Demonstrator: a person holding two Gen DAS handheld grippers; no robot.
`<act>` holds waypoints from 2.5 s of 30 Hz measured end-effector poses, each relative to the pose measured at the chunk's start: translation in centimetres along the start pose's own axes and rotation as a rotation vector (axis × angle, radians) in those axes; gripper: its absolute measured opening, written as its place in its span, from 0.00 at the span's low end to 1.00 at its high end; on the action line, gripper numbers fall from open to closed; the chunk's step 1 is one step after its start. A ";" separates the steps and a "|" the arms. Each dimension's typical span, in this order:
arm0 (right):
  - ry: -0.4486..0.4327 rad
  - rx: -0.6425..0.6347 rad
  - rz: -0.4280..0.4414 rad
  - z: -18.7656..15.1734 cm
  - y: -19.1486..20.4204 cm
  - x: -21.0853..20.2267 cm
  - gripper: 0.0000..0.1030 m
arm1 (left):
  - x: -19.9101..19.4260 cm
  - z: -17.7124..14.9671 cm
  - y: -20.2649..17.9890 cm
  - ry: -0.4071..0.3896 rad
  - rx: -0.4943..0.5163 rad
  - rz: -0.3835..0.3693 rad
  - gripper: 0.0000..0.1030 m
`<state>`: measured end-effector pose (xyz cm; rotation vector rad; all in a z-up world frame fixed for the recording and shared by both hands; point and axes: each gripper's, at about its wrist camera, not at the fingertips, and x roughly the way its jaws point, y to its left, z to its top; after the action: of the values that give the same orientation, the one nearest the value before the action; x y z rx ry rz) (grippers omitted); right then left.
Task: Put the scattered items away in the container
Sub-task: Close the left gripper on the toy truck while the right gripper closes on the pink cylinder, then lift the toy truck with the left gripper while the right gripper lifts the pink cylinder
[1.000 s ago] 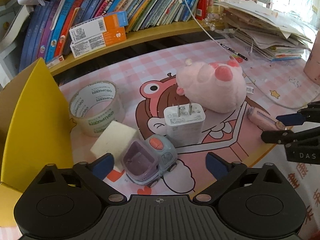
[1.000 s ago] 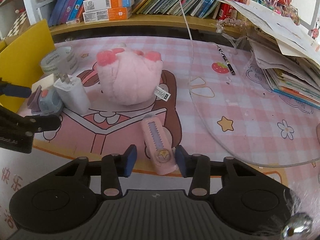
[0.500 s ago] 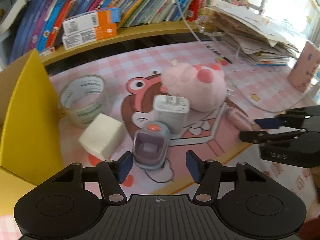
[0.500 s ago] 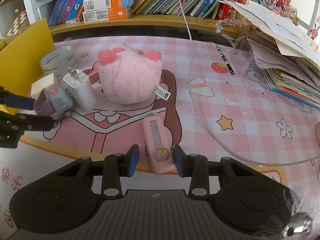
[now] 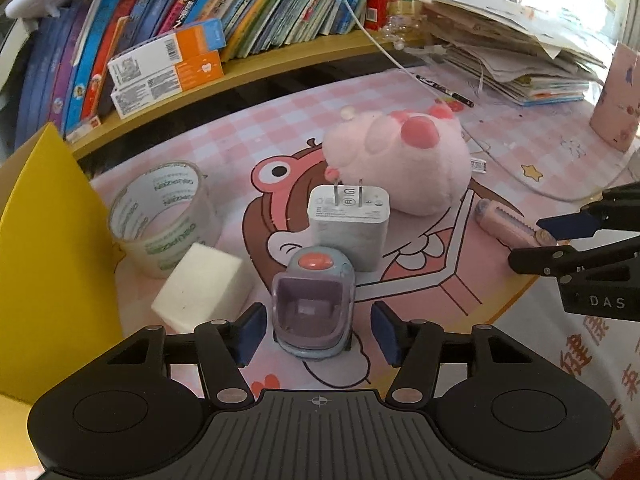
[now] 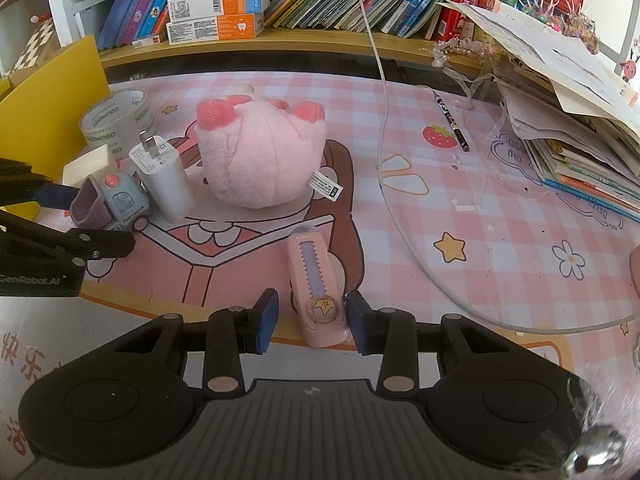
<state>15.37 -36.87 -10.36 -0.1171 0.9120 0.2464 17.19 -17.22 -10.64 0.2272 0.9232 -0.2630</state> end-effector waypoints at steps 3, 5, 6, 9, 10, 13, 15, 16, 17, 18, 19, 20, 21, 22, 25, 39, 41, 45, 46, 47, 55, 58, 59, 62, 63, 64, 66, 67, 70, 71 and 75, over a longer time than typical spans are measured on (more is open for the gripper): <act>0.000 -0.003 -0.002 0.1 0.1 0.0 0.35 | 0.3 0.1 0.1 0.001 -0.002 0.008 0.55; -0.001 -0.006 -0.002 0.1 0.1 0.1 0.35 | 0.5 0.1 0.3 0.001 -0.009 0.010 0.52; -0.001 -0.008 -0.002 0.1 0.1 0.1 0.35 | 0.5 0.0 0.4 0.000 -0.014 0.009 0.52; -0.003 -0.010 -0.002 0.3 0.1 0.3 0.35 | 0.5 0.0 0.5 -0.003 -0.017 0.002 0.49; -0.005 -0.010 -0.002 0.4 0.1 0.4 0.35 | 0.5 0.0 0.5 -0.004 -0.015 0.000 0.48; -0.005 -0.008 0.004 0.5 0.1 0.5 0.35 | 0.5 0.0 0.4 -0.005 -0.013 -0.010 0.43; -0.003 -0.004 0.010 0.5 0.1 0.4 0.27 | 0.4 0.0 0.4 -0.005 -0.013 -0.010 0.41; -0.002 -0.006 0.009 0.5 0.1 0.4 0.23 | 0.4 0.0 0.4 -0.003 -0.013 -0.010 0.41; -0.001 -0.007 0.008 0.5 0.2 0.3 0.23 | 0.3 -0.1 0.4 -0.001 -0.013 -0.011 0.40; 0.002 -0.007 0.010 0.5 0.2 0.2 0.23 | 0.2 -0.1 0.4 0.002 -0.012 -0.013 0.40; 0.005 -0.008 0.012 0.4 0.3 0.2 0.23 | 0.1 -0.1 0.5 0.005 -0.012 -0.016 0.40; 0.007 -0.008 0.013 0.4 0.3 0.2 0.22 | 0.0 -0.2 0.5 0.006 -0.013 -0.019 0.40; 0.010 -0.007 0.016 0.4 0.3 0.1 0.22 | -0.2 -0.2 0.5 0.006 -0.016 -0.022 0.39; 0.013 -0.002 0.022 0.4 0.3 0.0 0.22 | -0.4 -0.3 0.5 0.005 -0.018 -0.025 0.39; 0.014 0.016 0.040 0.2 0.3 -0.4 0.22 | -1.1 -0.5 0.6 0.004 -0.026 -0.035 0.39; -0.043 0.020 0.059 -0.2 1.6 -3.8 0.22 | -5.1 -1.3 0.9 -0.057 -0.068 -0.061 0.39; -0.050 0.017 0.059 -0.3 1.8 -4.3 0.22 | -5.7 -1.3 0.9 -0.070 -0.070 -0.065 0.39; -0.057 0.013 0.056 -0.7 2.2 -5.1 0.22 | -7.0 -1.6 0.7 -0.095 -0.061 -0.075 0.39; -0.059 0.013 0.055 -0.8 2.2 -5.3 0.22 | -7.3 -1.6 0.6 -0.101 -0.057 -0.078 0.39; -0.062 0.012 0.053 -0.9 2.3 -5.5 0.22 | -7.6 -1.7 0.6 -0.107 -0.053 -0.080 0.39; -0.082 0.001 0.033 -1.3 3.4 -6.7 0.22 | -9.3 -2.3 0.3 -0.148 -0.031 -0.095 0.39; -0.084 -0.001 0.025 -1.5 3.9 -7.0 0.22 | -9.8 -2.6 0.5 -0.157 -0.038 -0.102 0.39; -0.085 -0.002 0.023 -1.5 4.0 -7.1 0.22 | -10.0 -2.7 0.6 -0.160 -0.040 -0.105 0.39; -0.088 -0.005 0.015 -1.7 4.5 -7.5 0.22 | -10.4 -3.1 0.8 -0.163 -0.037 -0.115 0.39; -0.089 -0.005 0.013 -1.7 4.6 -7.6 0.22 | -10.6 -3.3 0.8 -0.163 -0.034 -0.119 0.39; -0.090 -0.006 0.011 -1.7 4.8 -7.7 0.22 | -10.8 -3.5 0.9 -0.164 -0.031 -0.122 0.39; -0.095 -0.006 0.008 -1.7 5.5 -7.9 0.22 | -11.1 -3.8 1.0 -0.167 -0.020 -0.129 0.39; -0.097 -0.006 0.007 -1.7 5.8 -8.0 0.22 | -11.3 -4.0 1.0 -0.170 -0.013 -0.132 0.39; -0.103 -0.007 0.004 -1.6 6.8 -8.3 0.22 | -12.1 -4.4 1.5 -0.184 0.008 -0.137 0.39; -0.105 -0.007 0.002 -1.6 7.2 -8.4 0.22 | -12.4 -4.5 1.7 -0.189 0.013 -0.139 0.39; -0.112 -0.005 -0.004 -1.5 8.6 -8.9 0.22 | -13.4 -5.1 2.7 -0.207 0.022 -0.150 0.39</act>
<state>6.78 -30.30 -4.18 -0.1087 0.7996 0.2491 6.48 -11.38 -2.56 0.1475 0.7328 -0.4270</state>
